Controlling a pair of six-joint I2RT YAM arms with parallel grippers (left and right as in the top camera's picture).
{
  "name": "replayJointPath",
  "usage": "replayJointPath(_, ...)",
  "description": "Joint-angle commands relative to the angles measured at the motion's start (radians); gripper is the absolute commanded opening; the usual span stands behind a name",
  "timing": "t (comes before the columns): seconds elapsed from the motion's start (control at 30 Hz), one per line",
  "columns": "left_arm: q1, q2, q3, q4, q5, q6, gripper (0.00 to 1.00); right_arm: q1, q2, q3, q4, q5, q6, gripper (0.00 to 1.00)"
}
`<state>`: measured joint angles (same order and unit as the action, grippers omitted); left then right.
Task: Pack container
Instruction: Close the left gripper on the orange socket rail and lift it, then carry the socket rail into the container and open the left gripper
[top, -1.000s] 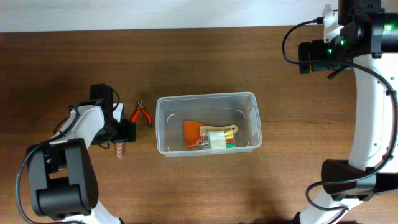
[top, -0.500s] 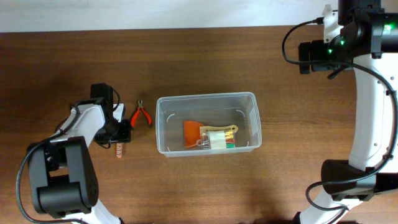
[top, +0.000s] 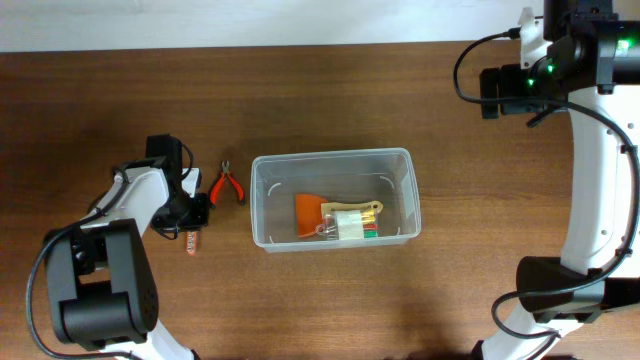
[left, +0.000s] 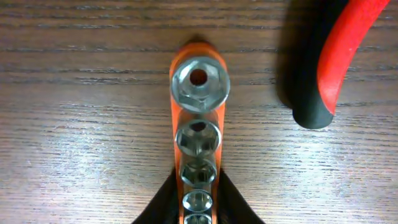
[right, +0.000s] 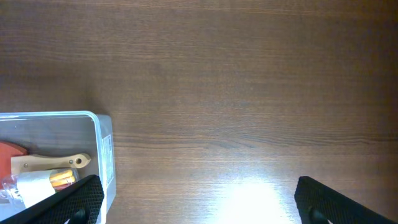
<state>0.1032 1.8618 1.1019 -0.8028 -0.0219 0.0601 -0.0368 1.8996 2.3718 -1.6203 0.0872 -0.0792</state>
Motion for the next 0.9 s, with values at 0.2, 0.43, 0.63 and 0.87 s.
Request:
replayJointPath(0.2, 0.005, 0.055, 0.004, -0.029, -0.027, 0.000, 0.02, -0.004, 0.005, -0.005, -0.004, -0.005, 0.009, 0.99)
replayJointPath(0.43, 0.003, -0.003, 0.286, -0.227, -0.022, -0.015, 0.02, -0.004, 0.005, -0.005, 0.002, -0.005, 0.009, 0.99)
replayJointPath(0.63, -0.010, -0.127, 0.568, -0.318, 0.023, 0.027, 0.02, -0.007, -0.019, -0.002, 0.008, 0.023, 0.010, 0.99)
replayJointPath(0.87, -0.190, -0.210, 0.625, -0.366, 0.225, 0.304, 0.02, -0.135, -0.142, 0.003, 0.040, 0.024, 0.186, 0.99)
